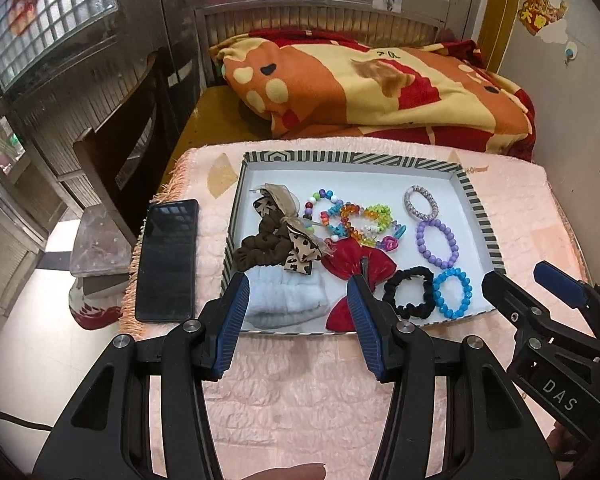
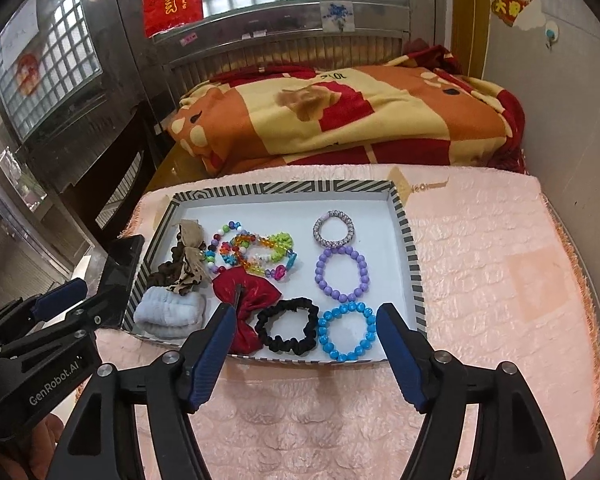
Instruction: Organize jewelry
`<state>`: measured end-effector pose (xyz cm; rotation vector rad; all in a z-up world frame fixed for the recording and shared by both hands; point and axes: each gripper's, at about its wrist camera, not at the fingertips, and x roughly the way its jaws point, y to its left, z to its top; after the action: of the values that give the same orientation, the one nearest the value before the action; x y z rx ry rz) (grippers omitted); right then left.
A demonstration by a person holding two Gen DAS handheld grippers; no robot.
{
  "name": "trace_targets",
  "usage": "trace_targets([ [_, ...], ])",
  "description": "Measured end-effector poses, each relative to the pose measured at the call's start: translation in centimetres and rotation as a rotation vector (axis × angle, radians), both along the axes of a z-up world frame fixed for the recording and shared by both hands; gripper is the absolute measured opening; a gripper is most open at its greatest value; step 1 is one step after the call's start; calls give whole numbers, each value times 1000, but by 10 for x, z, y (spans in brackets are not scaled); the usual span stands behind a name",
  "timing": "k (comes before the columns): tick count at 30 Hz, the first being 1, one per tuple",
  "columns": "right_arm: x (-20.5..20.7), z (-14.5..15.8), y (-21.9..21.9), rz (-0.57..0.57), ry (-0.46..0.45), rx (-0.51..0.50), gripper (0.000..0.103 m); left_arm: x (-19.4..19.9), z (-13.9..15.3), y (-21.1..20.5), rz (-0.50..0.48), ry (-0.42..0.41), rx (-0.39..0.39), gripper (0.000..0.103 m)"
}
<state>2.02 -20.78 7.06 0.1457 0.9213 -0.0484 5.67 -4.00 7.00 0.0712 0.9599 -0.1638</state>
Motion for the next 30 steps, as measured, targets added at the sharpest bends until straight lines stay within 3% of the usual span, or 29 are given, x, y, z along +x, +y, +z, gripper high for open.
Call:
trace_targets([
  [30,0,-4,-4,5,22,-3,71,-3,9,1,17,-24,2,51],
])
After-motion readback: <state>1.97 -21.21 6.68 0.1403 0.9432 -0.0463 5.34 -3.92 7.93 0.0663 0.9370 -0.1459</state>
